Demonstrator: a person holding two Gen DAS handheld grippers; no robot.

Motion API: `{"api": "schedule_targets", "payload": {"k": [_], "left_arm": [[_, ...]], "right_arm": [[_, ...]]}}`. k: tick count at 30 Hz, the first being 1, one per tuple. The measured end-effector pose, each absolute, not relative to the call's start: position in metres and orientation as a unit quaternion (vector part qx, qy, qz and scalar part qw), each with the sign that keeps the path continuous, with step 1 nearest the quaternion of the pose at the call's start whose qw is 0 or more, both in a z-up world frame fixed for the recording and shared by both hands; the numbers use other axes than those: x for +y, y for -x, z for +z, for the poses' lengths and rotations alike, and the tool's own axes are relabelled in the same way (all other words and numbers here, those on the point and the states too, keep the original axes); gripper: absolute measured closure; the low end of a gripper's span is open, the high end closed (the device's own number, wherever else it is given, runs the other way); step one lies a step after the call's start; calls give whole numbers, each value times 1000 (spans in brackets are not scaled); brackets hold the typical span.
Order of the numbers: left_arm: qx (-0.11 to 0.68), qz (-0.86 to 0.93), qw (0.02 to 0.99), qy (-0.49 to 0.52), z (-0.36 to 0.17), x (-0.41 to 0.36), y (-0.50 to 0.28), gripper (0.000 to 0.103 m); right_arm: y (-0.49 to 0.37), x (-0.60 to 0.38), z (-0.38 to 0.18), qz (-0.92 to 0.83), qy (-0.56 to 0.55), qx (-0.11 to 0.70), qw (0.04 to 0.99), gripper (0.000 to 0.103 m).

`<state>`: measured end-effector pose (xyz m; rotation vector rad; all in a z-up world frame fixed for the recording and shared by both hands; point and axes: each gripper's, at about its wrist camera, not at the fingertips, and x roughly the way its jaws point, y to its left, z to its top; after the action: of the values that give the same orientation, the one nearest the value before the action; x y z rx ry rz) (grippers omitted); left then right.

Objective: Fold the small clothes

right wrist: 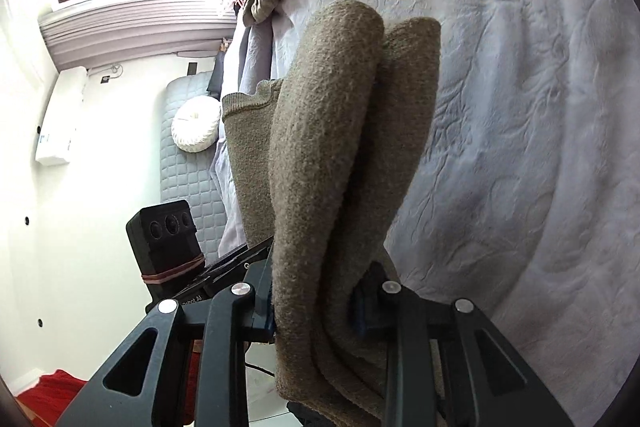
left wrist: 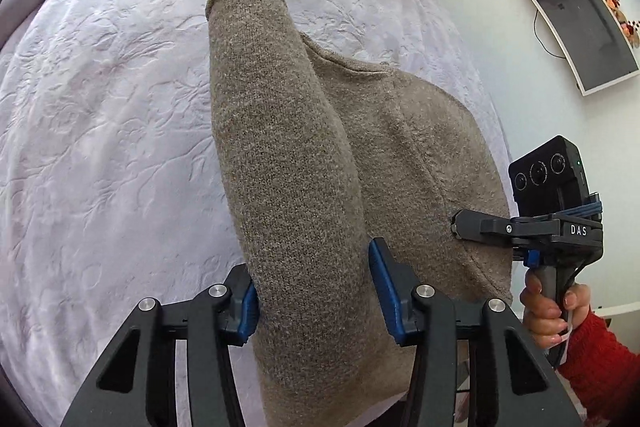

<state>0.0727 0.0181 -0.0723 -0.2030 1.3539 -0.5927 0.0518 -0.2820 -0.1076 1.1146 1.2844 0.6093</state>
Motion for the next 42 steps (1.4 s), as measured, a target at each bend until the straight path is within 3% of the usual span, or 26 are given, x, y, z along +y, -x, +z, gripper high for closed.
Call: {"api": "schedule_targets", "payload": {"k": [19, 34, 42], "left_arm": [[652, -196, 721, 127, -116, 96, -10, 53], [650, -159, 737, 91, -139, 108, -3, 53], [651, -151, 740, 77, -137, 107, 1, 53]], "right_arm": [[-56, -145, -127, 260, -434, 625, 595, 73], [-64, -153, -151, 210, -386, 655, 615, 69], [-44, -172, -131, 160, -283, 683, 655, 60]]}}
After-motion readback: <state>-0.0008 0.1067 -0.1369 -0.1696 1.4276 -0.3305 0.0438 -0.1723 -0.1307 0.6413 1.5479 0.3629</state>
